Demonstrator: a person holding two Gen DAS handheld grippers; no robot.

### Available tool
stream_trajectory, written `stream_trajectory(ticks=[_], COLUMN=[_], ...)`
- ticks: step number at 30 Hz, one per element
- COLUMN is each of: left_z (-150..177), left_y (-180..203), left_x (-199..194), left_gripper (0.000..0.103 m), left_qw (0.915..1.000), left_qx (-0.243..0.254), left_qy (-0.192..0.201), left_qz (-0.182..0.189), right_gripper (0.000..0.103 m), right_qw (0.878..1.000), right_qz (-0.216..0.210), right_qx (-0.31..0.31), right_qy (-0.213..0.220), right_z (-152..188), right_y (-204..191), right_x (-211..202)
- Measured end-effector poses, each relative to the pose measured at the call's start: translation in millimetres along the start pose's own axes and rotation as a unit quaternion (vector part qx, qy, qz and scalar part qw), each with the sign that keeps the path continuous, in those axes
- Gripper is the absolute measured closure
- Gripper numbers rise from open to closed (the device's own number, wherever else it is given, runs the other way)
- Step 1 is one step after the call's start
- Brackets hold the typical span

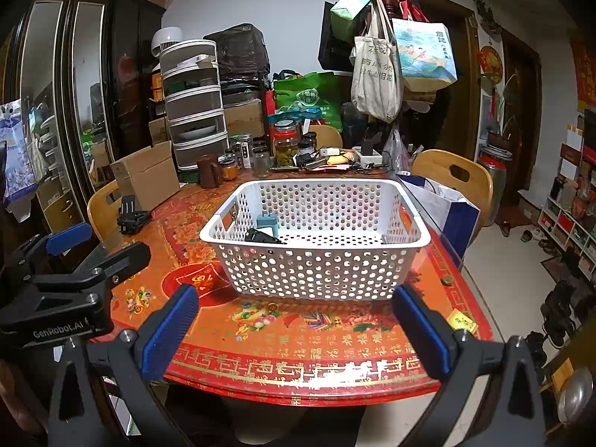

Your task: Organize rigid objects

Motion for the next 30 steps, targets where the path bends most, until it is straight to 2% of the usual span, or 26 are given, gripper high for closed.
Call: stream_trajectory(ticks=[30], left_z=[3.1], left_y=[0.5], left_x=[6.1], left_gripper=[0.0], left_qw=[1.0], left_qx=[-0.002], left_qy=[-0.003], left_qz=[-0.004], right_gripper=[0.0], right_qw=[1.0], right_qz=[0.002], right_qx=[-0.001], right_qy=[-0.001], right_z=[0.0], right_y=[-0.3], right_x=[0.6])
Point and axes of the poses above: each gripper's, at about its wrist camera, not at the fingertips, and x roughly the way its jaws point, y to its right, z to its underside, the point moved 7 cm from there along x, roughly the way its jaws point, and after that the axes turned 8 degrees about x, right-handed, at the moved point
